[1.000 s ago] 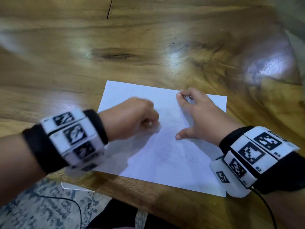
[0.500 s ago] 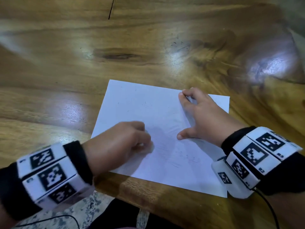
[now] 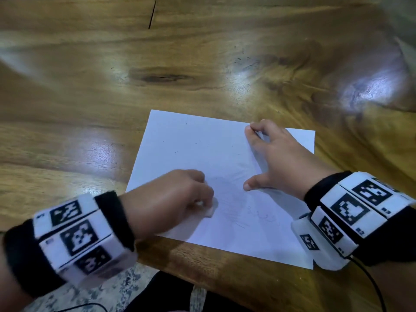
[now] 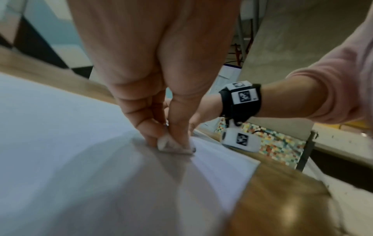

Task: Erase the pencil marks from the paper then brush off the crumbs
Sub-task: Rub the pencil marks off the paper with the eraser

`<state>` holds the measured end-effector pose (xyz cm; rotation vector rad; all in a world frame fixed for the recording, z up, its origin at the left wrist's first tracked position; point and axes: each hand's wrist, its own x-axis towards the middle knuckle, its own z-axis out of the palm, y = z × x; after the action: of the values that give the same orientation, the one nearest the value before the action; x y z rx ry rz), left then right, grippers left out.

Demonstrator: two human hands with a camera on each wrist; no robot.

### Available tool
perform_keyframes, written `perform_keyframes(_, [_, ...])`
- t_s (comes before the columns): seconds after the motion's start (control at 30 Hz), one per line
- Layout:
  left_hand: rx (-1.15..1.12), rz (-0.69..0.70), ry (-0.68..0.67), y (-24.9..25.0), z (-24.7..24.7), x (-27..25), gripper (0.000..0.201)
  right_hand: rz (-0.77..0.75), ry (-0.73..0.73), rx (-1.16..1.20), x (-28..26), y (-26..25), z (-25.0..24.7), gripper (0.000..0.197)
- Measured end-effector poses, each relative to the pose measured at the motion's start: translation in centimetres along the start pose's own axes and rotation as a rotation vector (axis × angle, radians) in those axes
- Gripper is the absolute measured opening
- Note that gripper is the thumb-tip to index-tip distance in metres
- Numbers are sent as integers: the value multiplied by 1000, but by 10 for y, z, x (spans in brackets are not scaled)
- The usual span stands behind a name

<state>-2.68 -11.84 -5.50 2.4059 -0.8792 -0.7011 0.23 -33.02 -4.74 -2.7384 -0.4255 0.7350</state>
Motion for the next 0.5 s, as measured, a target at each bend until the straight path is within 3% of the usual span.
perform_keyframes(0.17, [122, -33, 201, -7, -23, 49, 12, 1, -9, -9, 1, 0, 0, 112])
perform_keyframes(0.27, [94, 23, 151, 0, -7, 28, 17, -6, -3, -5, 0, 1, 0, 111])
perform_keyframes(0.4, [80, 18, -46, 10, 13, -6, 11, -6, 0, 19, 1, 2, 1, 111])
perform_keyframes(0.5, [54, 35, -3, 5, 0, 6, 9, -7, 4, 33, 0, 2, 1, 111])
